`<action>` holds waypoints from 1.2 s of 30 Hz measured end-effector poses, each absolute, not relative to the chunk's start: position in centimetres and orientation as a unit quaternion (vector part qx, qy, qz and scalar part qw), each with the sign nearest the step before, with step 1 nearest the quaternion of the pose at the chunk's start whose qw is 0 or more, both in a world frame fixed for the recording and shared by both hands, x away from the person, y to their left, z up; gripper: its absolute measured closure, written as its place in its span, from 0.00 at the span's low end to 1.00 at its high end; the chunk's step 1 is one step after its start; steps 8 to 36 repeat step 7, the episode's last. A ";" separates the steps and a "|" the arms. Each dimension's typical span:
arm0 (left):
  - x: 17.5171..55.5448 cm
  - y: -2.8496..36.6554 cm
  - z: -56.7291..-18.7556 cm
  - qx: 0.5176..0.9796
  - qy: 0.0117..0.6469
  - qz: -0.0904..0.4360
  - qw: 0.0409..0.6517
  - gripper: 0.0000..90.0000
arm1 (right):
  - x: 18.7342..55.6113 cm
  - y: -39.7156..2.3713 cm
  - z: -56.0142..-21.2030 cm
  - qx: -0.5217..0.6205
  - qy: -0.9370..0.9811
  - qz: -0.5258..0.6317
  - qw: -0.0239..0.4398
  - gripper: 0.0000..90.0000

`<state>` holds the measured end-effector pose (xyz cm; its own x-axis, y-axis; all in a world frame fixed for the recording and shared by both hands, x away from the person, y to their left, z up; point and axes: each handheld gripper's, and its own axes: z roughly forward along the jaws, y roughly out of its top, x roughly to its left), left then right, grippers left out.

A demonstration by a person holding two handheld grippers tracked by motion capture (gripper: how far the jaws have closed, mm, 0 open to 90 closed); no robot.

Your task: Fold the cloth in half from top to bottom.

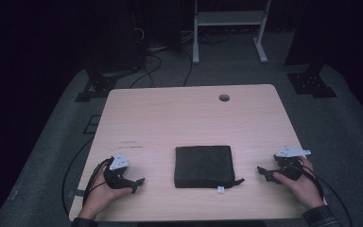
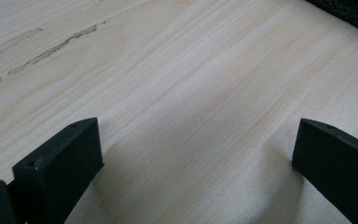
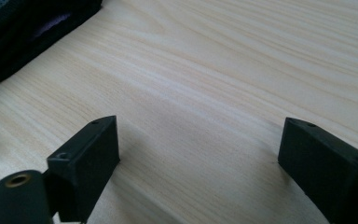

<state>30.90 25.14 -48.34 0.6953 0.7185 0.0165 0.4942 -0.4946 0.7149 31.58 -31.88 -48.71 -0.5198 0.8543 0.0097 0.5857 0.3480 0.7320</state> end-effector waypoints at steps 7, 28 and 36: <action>30.9 25.0 -48.4 0.852 0.352 0.155 0.354 0.00 | 31.6 -31.9 -48.7 0.452 0.798 0.349 0.191 0.12; 30.9 25.0 -48.4 0.852 0.352 0.155 0.354 0.00 | 31.6 -31.9 -48.7 0.452 0.798 0.349 0.191 0.12; 30.9 25.0 -48.4 0.852 0.352 0.155 0.354 0.00 | 31.6 -31.9 -48.7 0.452 0.798 0.349 0.191 0.12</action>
